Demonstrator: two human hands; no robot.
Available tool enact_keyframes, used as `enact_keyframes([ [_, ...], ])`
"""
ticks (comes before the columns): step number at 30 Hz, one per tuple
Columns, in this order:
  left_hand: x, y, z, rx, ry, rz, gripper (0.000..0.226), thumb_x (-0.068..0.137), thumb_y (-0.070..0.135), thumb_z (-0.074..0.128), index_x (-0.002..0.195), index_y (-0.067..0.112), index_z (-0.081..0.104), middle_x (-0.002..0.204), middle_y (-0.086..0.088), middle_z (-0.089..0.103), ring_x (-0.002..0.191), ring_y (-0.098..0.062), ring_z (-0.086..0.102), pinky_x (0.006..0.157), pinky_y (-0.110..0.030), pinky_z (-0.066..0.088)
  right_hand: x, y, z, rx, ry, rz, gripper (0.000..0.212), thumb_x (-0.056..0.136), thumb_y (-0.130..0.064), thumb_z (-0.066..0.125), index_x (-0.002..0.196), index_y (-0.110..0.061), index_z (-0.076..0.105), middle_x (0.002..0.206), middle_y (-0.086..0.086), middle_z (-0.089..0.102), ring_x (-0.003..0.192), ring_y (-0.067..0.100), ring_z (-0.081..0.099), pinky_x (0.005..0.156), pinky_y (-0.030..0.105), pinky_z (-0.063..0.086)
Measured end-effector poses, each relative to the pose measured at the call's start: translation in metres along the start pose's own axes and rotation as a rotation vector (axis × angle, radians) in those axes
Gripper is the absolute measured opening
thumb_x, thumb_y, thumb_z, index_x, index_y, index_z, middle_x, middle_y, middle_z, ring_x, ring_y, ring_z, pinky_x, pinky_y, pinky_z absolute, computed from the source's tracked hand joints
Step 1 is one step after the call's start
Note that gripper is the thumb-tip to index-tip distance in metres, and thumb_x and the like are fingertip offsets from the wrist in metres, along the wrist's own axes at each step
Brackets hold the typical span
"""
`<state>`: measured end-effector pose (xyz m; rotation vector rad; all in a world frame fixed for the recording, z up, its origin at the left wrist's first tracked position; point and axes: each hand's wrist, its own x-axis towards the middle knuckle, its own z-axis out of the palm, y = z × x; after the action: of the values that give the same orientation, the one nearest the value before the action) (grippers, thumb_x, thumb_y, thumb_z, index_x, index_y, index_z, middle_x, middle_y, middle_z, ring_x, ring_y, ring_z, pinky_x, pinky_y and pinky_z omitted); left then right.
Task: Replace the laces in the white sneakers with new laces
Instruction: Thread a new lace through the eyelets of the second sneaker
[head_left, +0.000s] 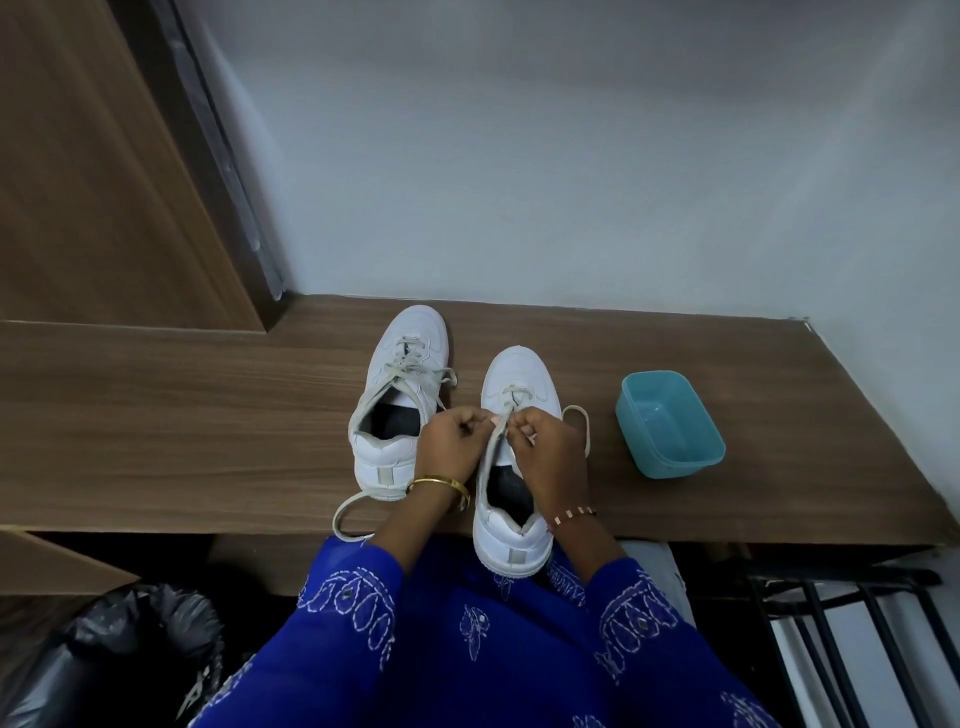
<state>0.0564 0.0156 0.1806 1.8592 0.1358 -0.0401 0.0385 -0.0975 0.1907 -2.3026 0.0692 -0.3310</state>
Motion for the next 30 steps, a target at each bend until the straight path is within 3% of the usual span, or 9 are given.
enact_keyframes([
  [5,0.005,0.003,0.001,0.058,0.119,-0.02,0.012,0.086,0.01,0.061,0.08,0.003,0.069,0.081,-0.008,0.069,0.074,-0.014,0.058,0.07,-0.019,0.041,-0.007,0.003,-0.013,-0.368,0.097,-0.3,0.009,0.071,-0.014,0.069,0.071,-0.01,0.061,0.066,0.006,0.058,0.062,0.022,0.053,0.057,0.032,0.045],
  [9,0.008,0.007,0.001,-0.081,0.207,-0.071,0.02,0.092,0.012,0.054,0.072,0.01,0.059,0.072,-0.007,0.064,0.073,-0.02,0.06,0.073,-0.025,0.046,-0.021,0.012,-0.017,-0.374,-0.039,-0.26,0.021,0.068,-0.022,0.07,0.059,-0.01,0.055,0.055,0.004,0.054,0.047,0.021,0.054,0.041,0.024,0.038],
  [13,0.014,0.025,-0.01,-0.651,0.233,-0.177,0.027,0.101,0.016,0.031,0.079,0.015,0.046,0.079,-0.012,0.061,0.064,-0.019,0.063,0.062,-0.03,0.056,-0.02,0.015,-0.017,-0.39,-0.141,-0.078,0.024,0.085,-0.027,0.062,0.089,-0.004,0.062,0.087,0.012,0.062,0.081,0.026,0.06,0.065,0.032,0.044],
  [15,0.014,0.04,-0.024,-0.779,0.241,-0.157,0.028,0.103,0.018,0.026,0.081,0.013,0.042,0.063,-0.007,0.06,0.048,-0.015,0.061,0.051,-0.028,0.055,-0.015,0.011,-0.017,-0.447,-0.17,-0.025,0.029,0.089,-0.033,0.056,0.101,-0.007,0.061,0.1,0.009,0.061,0.095,0.022,0.058,0.075,0.03,0.044],
  [20,0.014,0.063,-0.07,-0.985,0.393,0.085,0.032,0.1,0.006,0.023,0.072,0.015,0.037,0.038,0.009,0.034,0.029,-0.006,0.025,0.034,-0.01,0.026,-0.007,0.008,-0.018,-0.489,-0.261,0.041,0.032,0.087,-0.035,0.058,0.104,-0.007,0.061,0.106,0.008,0.063,0.099,0.02,0.058,0.078,0.028,0.043],
  [23,0.013,0.067,-0.082,-0.72,0.389,0.08,0.032,0.096,0.004,0.031,0.068,0.017,0.042,0.037,0.01,0.031,0.029,-0.005,0.023,0.034,-0.009,0.02,0.008,0.009,-0.023,-0.484,-0.347,0.083,0.032,0.08,-0.037,0.067,0.083,-0.006,0.063,0.094,0.011,0.065,0.087,0.023,0.06,0.071,0.028,0.042],
  [26,0.01,0.057,-0.067,-0.117,0.11,-0.069,0.028,0.093,0.008,0.042,0.071,0.013,0.057,0.046,0.003,0.046,0.03,-0.004,0.035,0.032,-0.012,0.026,0.017,0.005,-0.026,-0.518,-0.431,0.088,0.038,0.077,-0.039,0.07,0.066,-0.008,0.052,0.083,0.014,0.063,0.074,0.022,0.054,0.064,0.025,0.037],
  [28,0.007,0.044,-0.051,0.196,-0.134,-0.065,0.024,0.094,0.014,0.044,0.083,0.007,0.064,0.067,-0.008,0.059,0.052,-0.014,0.054,0.049,-0.021,0.045,0.018,0.004,-0.025,-0.53,-0.441,0.089,0.042,0.078,-0.037,0.07,0.062,-0.008,0.044,0.088,0.016,0.065,0.075,0.024,0.054,0.064,0.025,0.035],
  [30,0.006,0.032,-0.033,0.459,-0.24,0.032,0.027,0.094,0.014,0.044,0.102,0.001,0.066,0.095,-0.015,0.065,0.089,-0.026,0.061,0.08,-0.031,0.047,0.015,0.002,-0.024,-0.531,-0.421,0.084,0.044,0.078,-0.034,0.069,0.058,-0.011,0.038,0.092,0.018,0.065,0.075,0.026,0.054,0.063,0.026,0.034],
])
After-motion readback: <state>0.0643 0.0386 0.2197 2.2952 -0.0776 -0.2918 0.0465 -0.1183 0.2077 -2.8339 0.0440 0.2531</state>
